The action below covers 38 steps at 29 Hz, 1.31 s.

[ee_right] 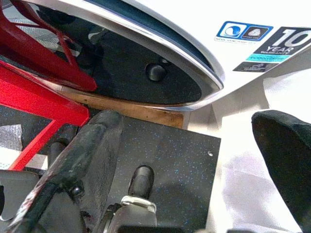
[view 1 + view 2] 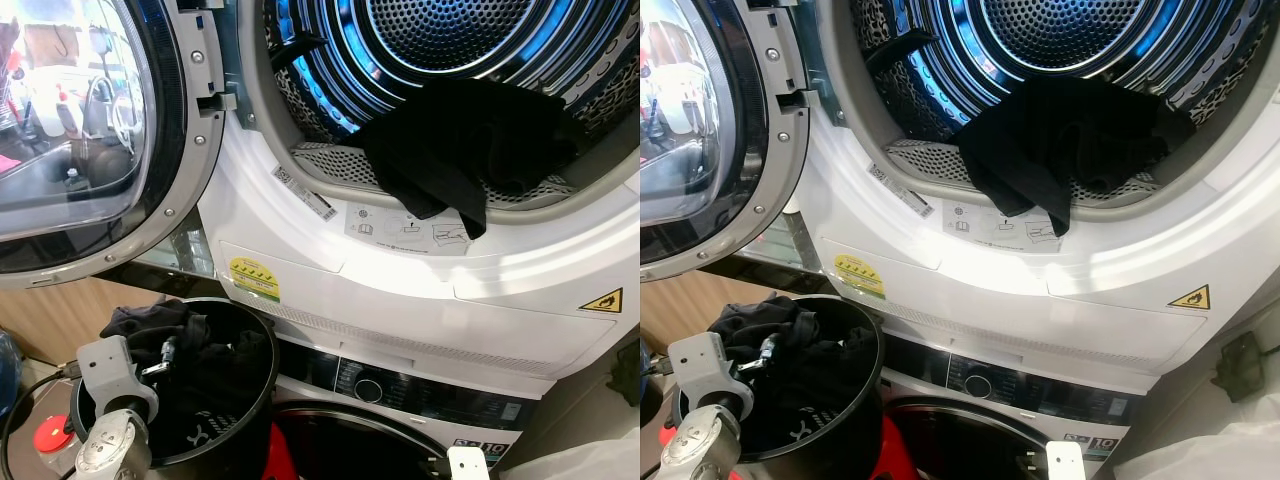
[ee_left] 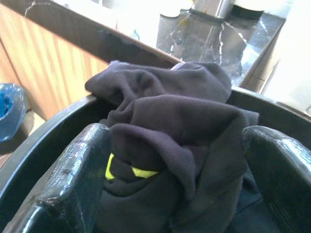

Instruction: Clothes washing

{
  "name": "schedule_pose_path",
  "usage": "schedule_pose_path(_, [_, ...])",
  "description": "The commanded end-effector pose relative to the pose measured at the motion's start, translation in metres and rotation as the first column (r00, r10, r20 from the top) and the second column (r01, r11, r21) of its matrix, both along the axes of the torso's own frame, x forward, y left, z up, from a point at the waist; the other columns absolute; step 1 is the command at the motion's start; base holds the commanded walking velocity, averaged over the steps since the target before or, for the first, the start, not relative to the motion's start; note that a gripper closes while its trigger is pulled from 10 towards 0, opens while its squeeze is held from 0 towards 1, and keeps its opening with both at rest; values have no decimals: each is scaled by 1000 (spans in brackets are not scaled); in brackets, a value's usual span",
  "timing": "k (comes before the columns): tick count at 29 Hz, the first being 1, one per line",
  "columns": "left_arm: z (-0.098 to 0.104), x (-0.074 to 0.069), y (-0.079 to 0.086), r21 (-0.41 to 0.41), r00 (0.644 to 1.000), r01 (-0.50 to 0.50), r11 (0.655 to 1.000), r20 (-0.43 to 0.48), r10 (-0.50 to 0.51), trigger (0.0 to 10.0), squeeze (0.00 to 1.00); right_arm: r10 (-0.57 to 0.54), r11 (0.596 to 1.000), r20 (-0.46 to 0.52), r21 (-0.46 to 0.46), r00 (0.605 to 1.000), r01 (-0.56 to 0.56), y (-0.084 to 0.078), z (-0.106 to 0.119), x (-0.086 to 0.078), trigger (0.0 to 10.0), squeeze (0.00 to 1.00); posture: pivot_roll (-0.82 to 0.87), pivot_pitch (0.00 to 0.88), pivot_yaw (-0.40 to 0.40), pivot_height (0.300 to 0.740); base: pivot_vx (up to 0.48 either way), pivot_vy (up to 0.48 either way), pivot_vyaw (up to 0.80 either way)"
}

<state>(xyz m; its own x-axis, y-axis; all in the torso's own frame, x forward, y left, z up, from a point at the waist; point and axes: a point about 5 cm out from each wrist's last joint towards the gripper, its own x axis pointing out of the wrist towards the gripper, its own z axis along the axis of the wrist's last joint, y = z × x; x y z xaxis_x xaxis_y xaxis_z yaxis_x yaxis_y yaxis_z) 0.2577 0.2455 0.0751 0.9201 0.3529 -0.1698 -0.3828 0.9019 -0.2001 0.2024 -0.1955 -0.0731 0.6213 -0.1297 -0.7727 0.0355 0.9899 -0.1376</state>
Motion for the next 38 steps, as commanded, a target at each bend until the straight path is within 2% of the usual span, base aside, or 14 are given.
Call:
schedule_pose_path(1, [-4, 0, 2, -15, 999, -17, 1000, -30, 17, 10000, 1000, 9, 1000, -6, -1, 1000, -9, 1, 1, 2, 10000, 0, 169, 0, 18, 740, 0, 0, 0])
schedule_pose_path(13, [-8, 1, 7, -37, 997, -24, 999, -70, 22, 10000, 1000, 1, 1000, -12, -1, 1000, -1, -1, 0, -1, 10000, 0, 157, 0, 28, 740, 0, 0, 0])
schedule_pose_path(26, [-14, -2, 5, -74, 993, -56, 996, -107, 48, 10000, 1000, 1, 1000, -12, -7, 1000, -1, -4, 0, -1, 10000, 0, 153, 0, 28, 740, 0, 0, 0])
schedule_pose_path(32, [-11, 5, 7, -84, 993, -32, 996, -114, 22, 10000, 1000, 5, 1000, -9, -8, 1000, -6, -4, 1, 1, 10000, 0, 155, 0, 24, 740, 0, 0, 0])
schedule_pose_path(36, [-14, 9, 13, -120, 984, -62, 991, -176, 41, 10000, 1000, 11, 1000, -10, -8, 1000, -11, -3, 1, 1, 10000, 0, 151, 0, 22, 740, 0, 0, 0])
schedule_pose_path(37, [-11, 13, 14, -97, 984, -41, 994, -178, 24, 10000, 0, 12, 1000, -10, -9, 1000, -12, -4, 1, 1, 10000, 0, 148, 0, 23, 740, 0, 0, 0])
schedule_pose_path(38, [-8, 16, 14, -75, 982, -28, 997, -188, 14, 10000, 0, 12, 1000, -9, -10, 1000, -12, -4, 1, 1, 10000, 0, 147, 0, 23, 740, 0, 0, 0])
